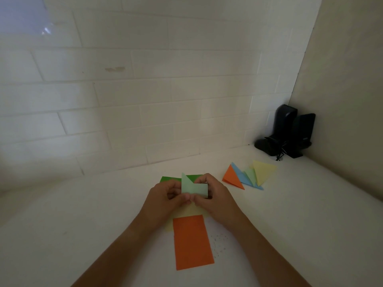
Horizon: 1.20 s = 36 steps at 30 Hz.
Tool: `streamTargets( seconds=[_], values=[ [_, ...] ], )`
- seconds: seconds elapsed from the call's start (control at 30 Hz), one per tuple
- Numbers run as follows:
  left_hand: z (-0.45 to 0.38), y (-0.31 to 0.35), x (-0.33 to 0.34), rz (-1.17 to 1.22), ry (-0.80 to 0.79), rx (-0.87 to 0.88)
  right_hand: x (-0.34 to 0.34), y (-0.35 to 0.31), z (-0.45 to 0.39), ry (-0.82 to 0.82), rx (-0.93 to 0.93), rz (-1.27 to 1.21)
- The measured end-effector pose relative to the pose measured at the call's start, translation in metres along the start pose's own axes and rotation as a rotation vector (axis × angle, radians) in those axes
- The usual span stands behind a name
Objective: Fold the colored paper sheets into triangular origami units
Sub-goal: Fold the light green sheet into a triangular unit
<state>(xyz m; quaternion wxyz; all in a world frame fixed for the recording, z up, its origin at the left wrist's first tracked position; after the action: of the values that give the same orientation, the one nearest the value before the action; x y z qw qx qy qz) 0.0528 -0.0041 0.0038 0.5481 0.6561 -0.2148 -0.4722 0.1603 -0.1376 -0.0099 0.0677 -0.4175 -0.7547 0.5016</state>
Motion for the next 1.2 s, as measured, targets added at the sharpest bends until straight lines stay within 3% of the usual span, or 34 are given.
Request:
streamTargets(
  seconds=[0.33, 0.83, 0.97, 1.2],
  values=[
    [-0.005, -0.008, -0.006, 0.115, 0.109, -0.058, -0.001, -0.003, 0.001, 0.057, 0.042, -0.073],
    [-0.006, -0.015, -0.003, 0.279, 0.035, -0.122, -0.002, -0.005, 0.0, 0.105, 0.079, -0.167],
    [-0.007, -0.015, -0.001, 0.272, -0.006, -0.112, -0.002, -0.004, 0.001, 0.097, 0.086, -0.124],
    [-0.014, -0.019, -0.009, 0.221, 0.092, -0.084, 0.0, -0.008, 0.001, 0.062, 0.009, -0.032]
  ],
)
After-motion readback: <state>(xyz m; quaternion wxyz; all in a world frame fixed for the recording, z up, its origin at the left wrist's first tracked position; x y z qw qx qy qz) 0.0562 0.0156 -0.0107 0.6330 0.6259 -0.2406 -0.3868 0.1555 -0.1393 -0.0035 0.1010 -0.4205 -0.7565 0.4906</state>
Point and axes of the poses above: each hand's wrist, its own z-axis away from the middle knuckle, its own x-axis out of the palm, y = z × x, the point moved 6 cm from there along -z, towards the middle knuckle, and after that the axes turned 14 degrees about -x, right-handed, at the moved point
